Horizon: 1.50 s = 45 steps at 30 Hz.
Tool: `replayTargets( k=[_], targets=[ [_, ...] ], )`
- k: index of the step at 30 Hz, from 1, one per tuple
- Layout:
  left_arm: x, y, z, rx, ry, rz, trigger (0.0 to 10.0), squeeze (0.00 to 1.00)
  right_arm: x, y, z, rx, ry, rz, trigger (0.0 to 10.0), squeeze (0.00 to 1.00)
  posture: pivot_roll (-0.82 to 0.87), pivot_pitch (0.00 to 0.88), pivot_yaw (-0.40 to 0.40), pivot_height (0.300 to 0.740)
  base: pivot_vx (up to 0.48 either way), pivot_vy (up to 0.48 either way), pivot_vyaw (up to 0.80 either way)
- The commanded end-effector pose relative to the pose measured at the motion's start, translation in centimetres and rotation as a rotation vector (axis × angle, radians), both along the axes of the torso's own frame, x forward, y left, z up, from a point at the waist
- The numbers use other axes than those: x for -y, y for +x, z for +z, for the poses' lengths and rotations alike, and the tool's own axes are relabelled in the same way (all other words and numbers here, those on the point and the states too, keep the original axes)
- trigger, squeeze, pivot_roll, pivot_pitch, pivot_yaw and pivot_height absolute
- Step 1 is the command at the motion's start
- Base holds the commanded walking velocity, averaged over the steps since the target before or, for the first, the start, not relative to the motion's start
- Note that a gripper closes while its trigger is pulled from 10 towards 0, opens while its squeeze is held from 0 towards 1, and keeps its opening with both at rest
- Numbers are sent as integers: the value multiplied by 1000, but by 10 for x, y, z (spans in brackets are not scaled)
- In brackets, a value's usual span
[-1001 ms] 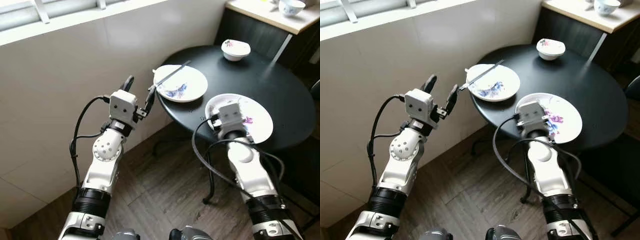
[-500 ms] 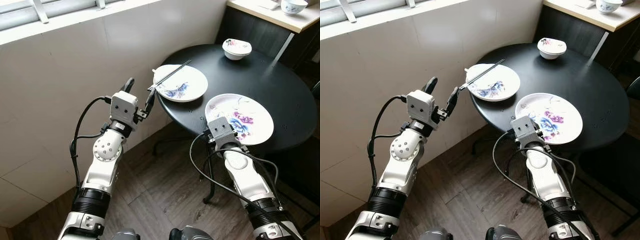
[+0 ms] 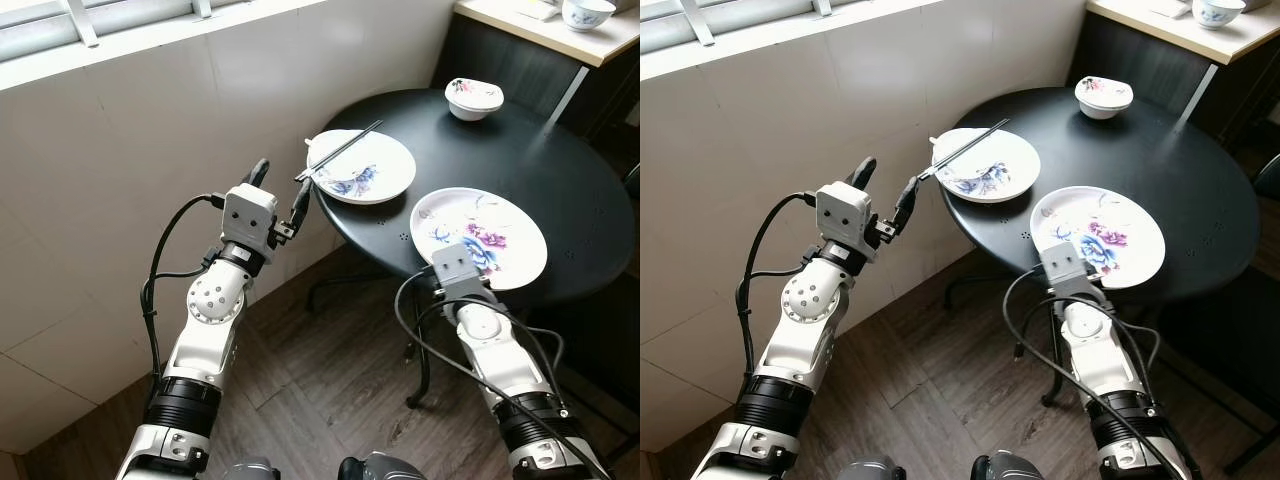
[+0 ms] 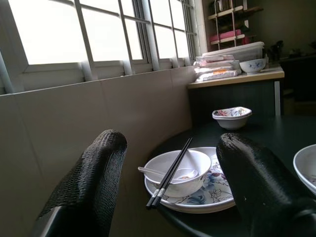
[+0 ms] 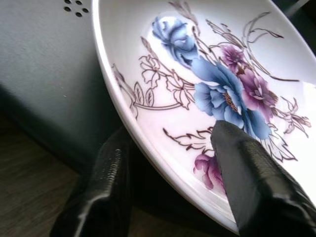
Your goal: Kitchen organization
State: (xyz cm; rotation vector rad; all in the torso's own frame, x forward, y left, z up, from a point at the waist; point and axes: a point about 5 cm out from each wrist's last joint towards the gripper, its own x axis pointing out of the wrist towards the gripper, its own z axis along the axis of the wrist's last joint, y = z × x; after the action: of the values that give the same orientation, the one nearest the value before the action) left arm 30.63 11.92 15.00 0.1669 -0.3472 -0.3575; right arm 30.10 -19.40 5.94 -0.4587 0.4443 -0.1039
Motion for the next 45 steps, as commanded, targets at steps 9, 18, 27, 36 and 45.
replayTargets(
  k=[9, 18, 27, 36, 45],
  targets=[
    [1, 1, -4, -27, 11, 1, 10000, 0, 2, -1, 0, 6, 22, -5, 0, 0, 132, 0, -47, 740, 0, 0, 0],
    [0, 1, -6, -36, 18, 2, 10000, 0, -2, 0, 5, 50, -40, 29, 0, 0, 133, 0, -46, 740, 0, 0, 0],
    [0, 1, -7, -45, 25, 5, 10000, 0, -3, 3, 17, 154, -94, 31, 0, 0, 134, 0, -45, 740, 0, 0, 0],
    [-1, 1, -6, -42, 7, 11, 10000, 0, -26, 7, 93, 672, -275, 189, 0, 0, 132, 0, -43, 740, 0, 0, 175],
    [-2, 2, -6, -52, -11, 15, 10000, 0, -42, 1, 105, 793, -275, 290, 0, 0, 135, 0, -47, 740, 0, 36, 798]
  ],
)
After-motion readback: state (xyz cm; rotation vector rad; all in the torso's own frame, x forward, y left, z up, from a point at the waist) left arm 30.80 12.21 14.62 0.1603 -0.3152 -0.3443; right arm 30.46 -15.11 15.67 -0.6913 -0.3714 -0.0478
